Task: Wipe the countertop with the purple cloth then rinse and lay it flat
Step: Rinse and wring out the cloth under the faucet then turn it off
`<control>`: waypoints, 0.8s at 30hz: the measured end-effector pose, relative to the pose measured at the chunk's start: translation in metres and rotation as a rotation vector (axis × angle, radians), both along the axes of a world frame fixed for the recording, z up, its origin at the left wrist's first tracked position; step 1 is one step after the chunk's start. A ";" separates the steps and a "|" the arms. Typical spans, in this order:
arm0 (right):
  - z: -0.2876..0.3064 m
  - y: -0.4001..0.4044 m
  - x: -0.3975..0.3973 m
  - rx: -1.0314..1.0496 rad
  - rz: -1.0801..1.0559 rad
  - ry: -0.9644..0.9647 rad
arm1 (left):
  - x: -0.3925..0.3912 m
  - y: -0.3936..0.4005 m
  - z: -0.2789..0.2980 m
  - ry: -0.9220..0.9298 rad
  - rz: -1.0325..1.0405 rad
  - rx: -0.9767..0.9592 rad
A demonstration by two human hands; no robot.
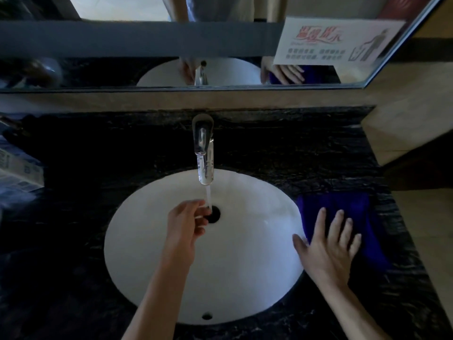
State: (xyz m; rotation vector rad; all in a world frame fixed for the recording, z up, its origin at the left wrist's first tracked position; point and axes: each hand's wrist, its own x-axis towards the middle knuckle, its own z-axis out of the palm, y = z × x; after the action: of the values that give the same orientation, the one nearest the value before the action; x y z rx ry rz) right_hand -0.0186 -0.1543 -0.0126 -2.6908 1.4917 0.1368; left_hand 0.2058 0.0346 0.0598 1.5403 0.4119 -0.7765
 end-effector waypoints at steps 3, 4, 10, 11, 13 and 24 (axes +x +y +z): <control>-0.004 0.002 0.003 -0.086 0.002 -0.055 | -0.023 0.005 -0.013 0.047 -0.020 0.030; -0.003 0.002 0.003 -0.105 0.016 -0.069 | -0.030 0.006 -0.017 0.057 -0.033 0.047; 0.003 0.000 0.008 -0.130 0.014 -0.253 | -0.069 0.002 -0.029 0.090 -0.162 0.066; 0.005 -0.001 0.008 -0.128 0.010 -0.283 | -0.074 0.000 -0.029 0.092 -0.178 0.066; 0.011 -0.003 0.007 -0.127 0.026 -0.320 | -0.084 -0.006 -0.028 0.095 -0.204 0.056; 0.090 0.023 0.025 0.916 -0.595 -1.020 | -0.106 -0.042 -0.040 0.194 -0.252 -0.185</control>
State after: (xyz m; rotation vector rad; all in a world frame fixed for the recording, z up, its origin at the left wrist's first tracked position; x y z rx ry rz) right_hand 0.0059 -0.1316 0.0772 -1.1881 1.2832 -0.4119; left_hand 0.1003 -0.0079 0.0194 1.3631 0.2811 -1.1351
